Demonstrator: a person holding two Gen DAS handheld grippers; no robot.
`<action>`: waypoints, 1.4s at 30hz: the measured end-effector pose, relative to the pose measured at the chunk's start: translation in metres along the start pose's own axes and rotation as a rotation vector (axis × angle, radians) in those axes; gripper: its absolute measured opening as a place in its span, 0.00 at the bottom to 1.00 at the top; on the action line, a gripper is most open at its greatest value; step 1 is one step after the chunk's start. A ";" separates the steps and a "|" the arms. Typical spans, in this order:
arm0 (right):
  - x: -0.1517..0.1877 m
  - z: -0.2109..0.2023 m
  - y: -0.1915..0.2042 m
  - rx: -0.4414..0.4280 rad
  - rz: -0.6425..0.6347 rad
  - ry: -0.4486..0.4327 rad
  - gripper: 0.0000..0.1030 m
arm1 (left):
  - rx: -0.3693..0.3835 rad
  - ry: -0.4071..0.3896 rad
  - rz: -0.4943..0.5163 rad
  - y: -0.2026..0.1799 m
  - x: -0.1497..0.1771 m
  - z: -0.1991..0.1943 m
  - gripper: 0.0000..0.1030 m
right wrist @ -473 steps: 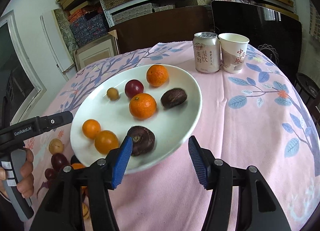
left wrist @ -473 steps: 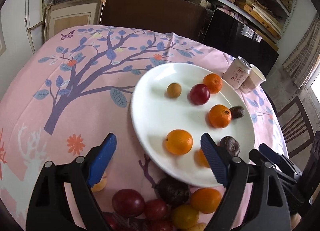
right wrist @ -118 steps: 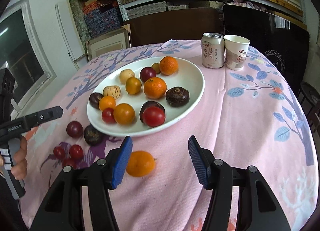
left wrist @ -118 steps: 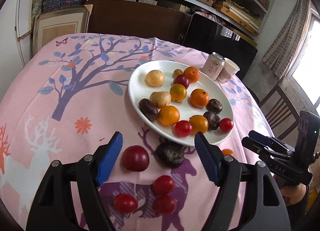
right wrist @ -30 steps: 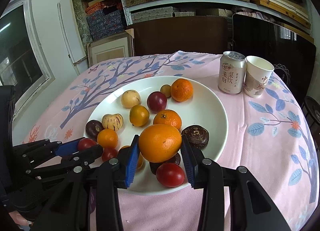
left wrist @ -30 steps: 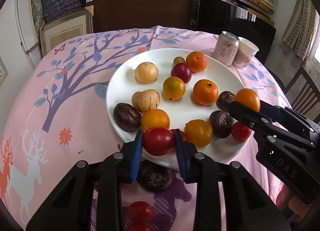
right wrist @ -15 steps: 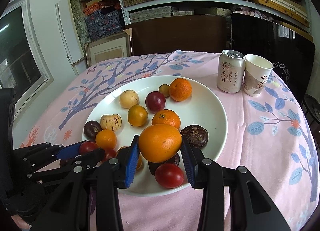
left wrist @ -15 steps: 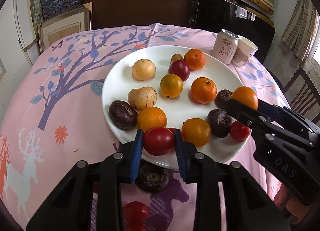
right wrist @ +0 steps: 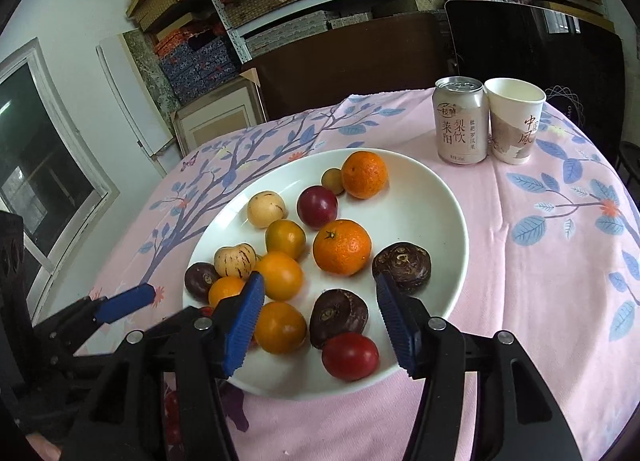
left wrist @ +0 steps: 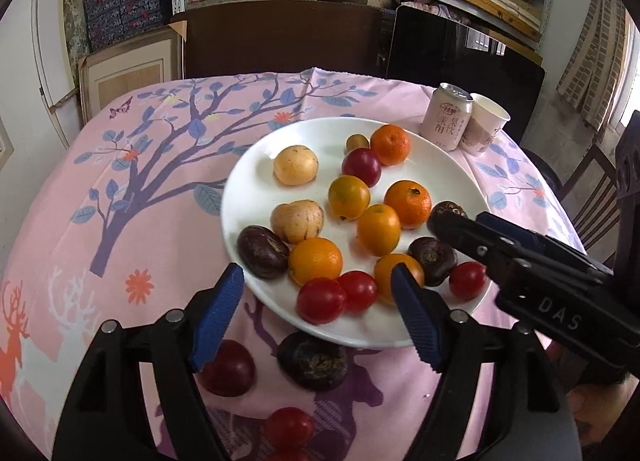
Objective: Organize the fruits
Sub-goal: 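Grasp a red tomato with the right tool while the left tool grasps another red tomato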
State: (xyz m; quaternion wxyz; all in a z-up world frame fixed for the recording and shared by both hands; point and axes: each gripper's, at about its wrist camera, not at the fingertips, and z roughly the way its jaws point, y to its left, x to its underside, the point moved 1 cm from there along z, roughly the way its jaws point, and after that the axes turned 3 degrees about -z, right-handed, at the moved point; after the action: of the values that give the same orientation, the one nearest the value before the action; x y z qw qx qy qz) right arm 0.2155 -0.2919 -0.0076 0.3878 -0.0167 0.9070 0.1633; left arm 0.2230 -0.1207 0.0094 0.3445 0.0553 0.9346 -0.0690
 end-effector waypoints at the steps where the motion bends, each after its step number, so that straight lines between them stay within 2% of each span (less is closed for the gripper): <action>1: 0.002 -0.006 0.001 0.003 -0.016 -0.007 0.57 | -0.003 -0.008 0.004 0.004 0.000 -0.004 0.73; 9: 0.020 -0.039 0.012 0.018 -0.114 -0.012 0.57 | -0.066 -0.028 0.011 0.046 0.015 -0.032 0.76; 14: 0.044 -0.046 0.045 -0.018 -0.225 0.032 0.57 | -0.107 -0.011 0.023 0.069 0.034 -0.039 0.77; 21: 0.095 -0.018 0.117 -0.101 -0.400 0.190 0.57 | -0.126 0.000 -0.034 0.105 0.052 -0.049 0.77; 25: 0.108 0.001 0.144 -0.089 -0.448 0.220 0.57 | -0.130 -0.006 -0.052 0.116 0.056 -0.056 0.77; 26: 0.109 0.006 0.148 -0.079 -0.452 0.231 0.51 | -0.127 -0.008 -0.053 0.117 0.057 -0.058 0.77; 27: 0.110 0.011 0.151 -0.070 -0.455 0.245 0.35 | -0.127 -0.010 -0.052 0.118 0.057 -0.059 0.77; 28: 0.113 0.014 0.153 -0.082 -0.451 0.258 0.32 | -0.127 -0.011 -0.050 0.118 0.058 -0.060 0.77; 29: 0.113 0.014 0.154 -0.074 -0.456 0.249 0.29 | -0.124 -0.010 -0.048 0.118 0.059 -0.061 0.77; 33: 0.115 0.000 0.149 -0.064 -0.456 0.224 0.28 | -0.100 0.019 -0.021 0.108 0.064 -0.055 0.77; 35: 0.111 -0.011 0.135 -0.068 -0.427 0.207 0.28 | -0.083 0.036 0.004 0.097 0.068 -0.051 0.77; 42: 0.102 -0.043 0.071 0.003 -0.302 0.159 0.28 | -0.028 0.070 0.114 0.047 0.080 -0.031 0.77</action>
State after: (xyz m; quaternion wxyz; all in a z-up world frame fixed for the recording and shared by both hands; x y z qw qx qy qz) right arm 0.1029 -0.2281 -0.0325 0.3351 -0.1651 0.9222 0.1002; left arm 0.1497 -0.0652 -0.0239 0.3155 0.1060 0.9424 -0.0343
